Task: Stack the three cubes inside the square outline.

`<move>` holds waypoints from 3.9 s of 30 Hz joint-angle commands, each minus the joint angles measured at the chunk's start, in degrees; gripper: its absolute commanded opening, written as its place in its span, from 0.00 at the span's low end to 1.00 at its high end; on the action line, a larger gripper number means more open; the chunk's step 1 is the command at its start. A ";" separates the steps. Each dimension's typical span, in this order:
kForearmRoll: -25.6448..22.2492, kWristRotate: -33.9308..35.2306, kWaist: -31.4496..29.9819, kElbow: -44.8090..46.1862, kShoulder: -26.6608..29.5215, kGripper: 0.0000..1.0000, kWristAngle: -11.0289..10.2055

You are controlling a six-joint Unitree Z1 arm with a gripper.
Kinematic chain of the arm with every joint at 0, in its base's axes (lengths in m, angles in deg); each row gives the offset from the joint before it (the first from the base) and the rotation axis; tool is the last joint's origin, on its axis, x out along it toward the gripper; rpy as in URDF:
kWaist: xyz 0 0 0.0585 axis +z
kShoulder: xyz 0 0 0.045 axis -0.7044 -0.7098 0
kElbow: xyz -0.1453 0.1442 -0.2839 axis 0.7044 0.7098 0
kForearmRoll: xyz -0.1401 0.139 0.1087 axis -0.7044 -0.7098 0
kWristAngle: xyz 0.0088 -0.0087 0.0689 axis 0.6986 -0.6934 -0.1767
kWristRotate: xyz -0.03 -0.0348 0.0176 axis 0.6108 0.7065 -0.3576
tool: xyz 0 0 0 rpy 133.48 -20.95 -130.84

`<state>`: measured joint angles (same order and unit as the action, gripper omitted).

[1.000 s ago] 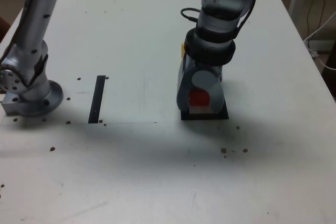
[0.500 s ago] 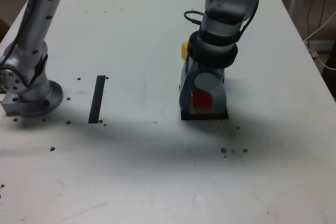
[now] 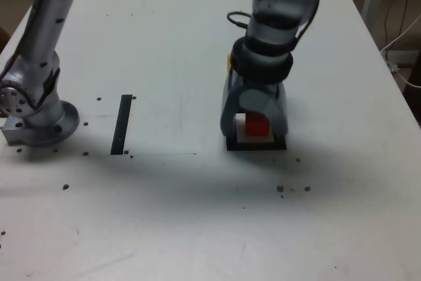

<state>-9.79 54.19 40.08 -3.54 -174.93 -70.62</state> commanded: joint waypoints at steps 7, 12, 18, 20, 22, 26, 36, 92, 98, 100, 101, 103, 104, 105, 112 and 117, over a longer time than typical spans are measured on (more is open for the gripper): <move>-1.30 1.49 0.21 1.72 8.01 1.00 -5.06; -2.87 2.49 2.21 1.78 11.67 1.00 -6.91; -5.75 2.73 8.74 1.75 13.27 0.99 -7.22; -6.58 2.80 11.39 1.97 13.64 0.99 -7.22; -7.33 2.85 14.25 2.19 13.93 1.00 -7.33; -8.07 2.02 19.71 1.97 13.80 1.00 -7.98; -8.43 -3.17 26.80 -2.57 7.78 0.99 -5.90; -10.22 -5.86 29.41 -12.84 -8.22 0.26 -0.17; -10.93 -5.89 29.33 -12.65 -6.42 0.26 -0.84; -11.42 -5.91 29.09 -12.65 -5.28 0.26 -1.05; -11.66 -5.92 28.87 -12.68 -4.60 0.26 -1.14; -12.17 -5.93 28.25 -12.81 -3.13 0.26 -1.29; -12.45 -5.93 27.86 -12.93 -2.40 0.26 -1.33; -12.74 -5.92 27.43 -13.09 -1.72 0.26 -1.36; -16.20 -5.73 23.20 -15.69 1.18 0.26 -1.42; -18.36 -5.20 19.18 -16.68 2.26 0.26 -1.23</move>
<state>-27.53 48.75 60.50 -19.91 -173.38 -71.96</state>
